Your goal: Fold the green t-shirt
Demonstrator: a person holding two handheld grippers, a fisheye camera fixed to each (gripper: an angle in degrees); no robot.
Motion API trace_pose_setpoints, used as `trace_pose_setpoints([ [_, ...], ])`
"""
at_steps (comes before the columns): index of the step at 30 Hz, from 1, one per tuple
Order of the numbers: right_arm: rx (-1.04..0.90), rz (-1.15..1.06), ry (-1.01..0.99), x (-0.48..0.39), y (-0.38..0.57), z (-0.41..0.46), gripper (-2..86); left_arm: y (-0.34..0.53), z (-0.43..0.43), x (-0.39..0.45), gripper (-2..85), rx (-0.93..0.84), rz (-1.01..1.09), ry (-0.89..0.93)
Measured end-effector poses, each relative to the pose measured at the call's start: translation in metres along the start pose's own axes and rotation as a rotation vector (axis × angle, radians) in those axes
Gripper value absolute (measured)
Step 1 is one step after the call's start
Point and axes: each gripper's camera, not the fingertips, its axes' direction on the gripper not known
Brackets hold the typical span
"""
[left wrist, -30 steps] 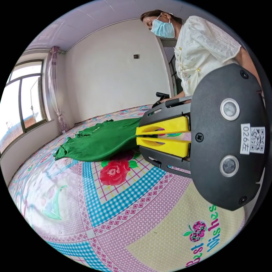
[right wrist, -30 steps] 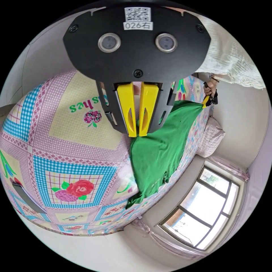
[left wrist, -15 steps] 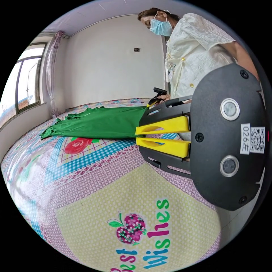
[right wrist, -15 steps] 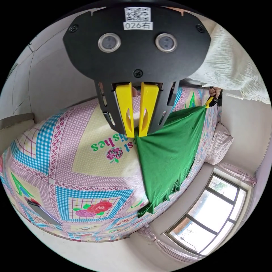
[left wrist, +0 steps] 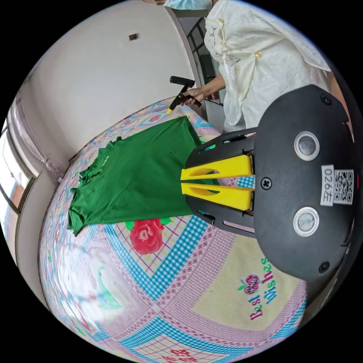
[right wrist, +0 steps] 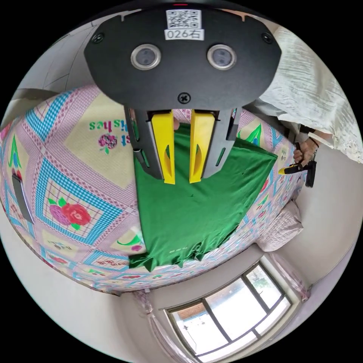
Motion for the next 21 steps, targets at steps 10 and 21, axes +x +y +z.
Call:
trace_pose_setpoints([
  [10,-0.148,-0.089,0.084,-0.016,0.123,0.032,-1.0,0.017,0.079,0.023,-1.0,-0.033,-0.067,-0.094],
  [21,-0.065,0.128,0.048,0.05,0.18,-0.054,-0.5,0.01,0.058,0.091,-1.0,0.071,0.021,-0.249],
])
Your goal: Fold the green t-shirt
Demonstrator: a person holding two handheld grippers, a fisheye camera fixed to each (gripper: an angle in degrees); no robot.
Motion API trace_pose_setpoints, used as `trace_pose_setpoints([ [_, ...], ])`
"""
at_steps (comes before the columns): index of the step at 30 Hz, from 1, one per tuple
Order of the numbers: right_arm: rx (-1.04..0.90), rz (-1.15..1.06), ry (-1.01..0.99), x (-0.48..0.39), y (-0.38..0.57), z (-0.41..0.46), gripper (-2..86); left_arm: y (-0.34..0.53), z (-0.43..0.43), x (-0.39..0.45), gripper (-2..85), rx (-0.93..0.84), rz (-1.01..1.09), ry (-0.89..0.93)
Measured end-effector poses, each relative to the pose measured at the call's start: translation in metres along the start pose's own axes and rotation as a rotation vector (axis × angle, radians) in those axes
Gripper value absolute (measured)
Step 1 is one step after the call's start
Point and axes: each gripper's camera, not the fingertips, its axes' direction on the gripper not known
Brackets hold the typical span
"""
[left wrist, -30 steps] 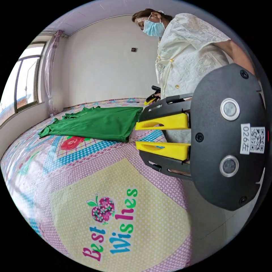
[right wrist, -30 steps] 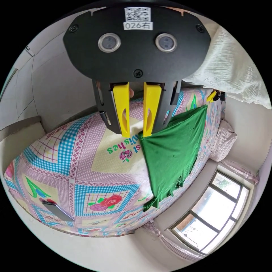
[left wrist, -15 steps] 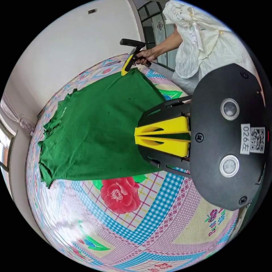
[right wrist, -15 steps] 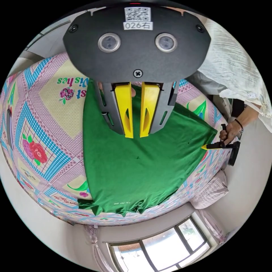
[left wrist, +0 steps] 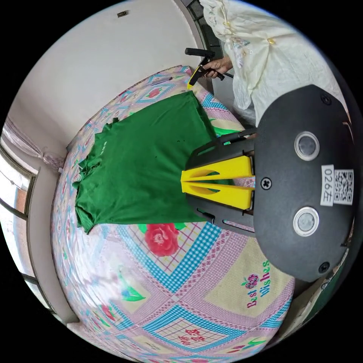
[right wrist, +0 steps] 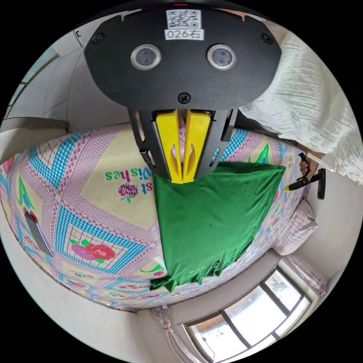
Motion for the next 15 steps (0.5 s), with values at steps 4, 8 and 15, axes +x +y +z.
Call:
trace_pose_setpoints([
  [4,0.142,0.006,-0.055,0.008,-0.069,-0.005,2.9,-0.071,0.024,0.036,-1.0,0.076,0.13,-0.093],
  [8,0.226,0.033,-0.026,0.02,-0.139,0.006,3.0,-0.12,0.058,0.058,-1.0,0.094,0.212,-0.204],
  [15,0.226,0.11,0.067,0.073,-0.265,0.062,4.1,-0.176,0.121,0.059,-1.0,0.046,0.222,-0.166],
])
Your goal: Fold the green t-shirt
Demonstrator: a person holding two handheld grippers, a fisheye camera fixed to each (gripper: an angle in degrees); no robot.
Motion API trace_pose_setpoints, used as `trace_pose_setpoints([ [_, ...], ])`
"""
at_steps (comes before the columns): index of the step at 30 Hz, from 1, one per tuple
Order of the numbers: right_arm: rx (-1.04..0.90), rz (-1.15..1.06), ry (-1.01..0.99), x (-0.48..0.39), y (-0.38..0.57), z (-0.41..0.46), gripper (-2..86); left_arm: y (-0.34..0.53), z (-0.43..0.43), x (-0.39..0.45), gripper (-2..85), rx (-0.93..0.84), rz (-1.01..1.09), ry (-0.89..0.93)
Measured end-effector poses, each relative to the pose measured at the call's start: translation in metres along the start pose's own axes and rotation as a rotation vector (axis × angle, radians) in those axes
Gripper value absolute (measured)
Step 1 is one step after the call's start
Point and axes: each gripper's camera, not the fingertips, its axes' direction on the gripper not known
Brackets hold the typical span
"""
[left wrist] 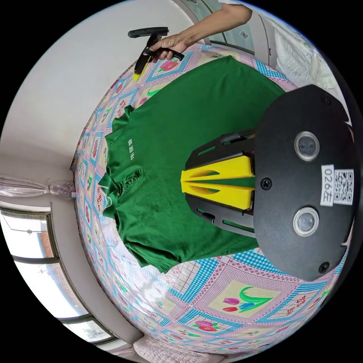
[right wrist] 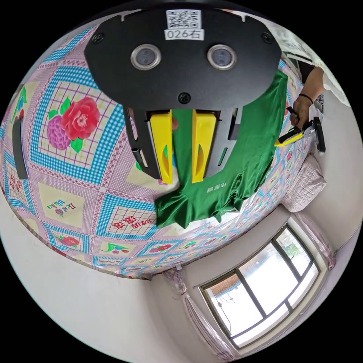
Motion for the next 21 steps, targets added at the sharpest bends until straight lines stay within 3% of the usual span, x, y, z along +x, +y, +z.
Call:
trace_pose_setpoints([
  [8,-0.07,0.134,0.148,0.039,-0.051,0.096,6.1,0.009,0.04,-0.033,-1.0,-0.081,-0.065,0.035],
  [12,-0.131,0.223,0.17,0.052,-0.049,0.137,7.8,0.025,0.036,-0.041,-1.0,-0.004,-0.072,0.039],
  [16,-0.152,0.262,0.174,0.05,-0.035,0.149,0.1,0.026,0.031,-0.051,-1.0,-0.006,-0.069,0.037],
  [21,-0.055,0.277,0.084,0.034,-0.011,0.124,-1.5,0.028,0.026,-0.078,-1.0,-0.006,-0.102,0.104],
])
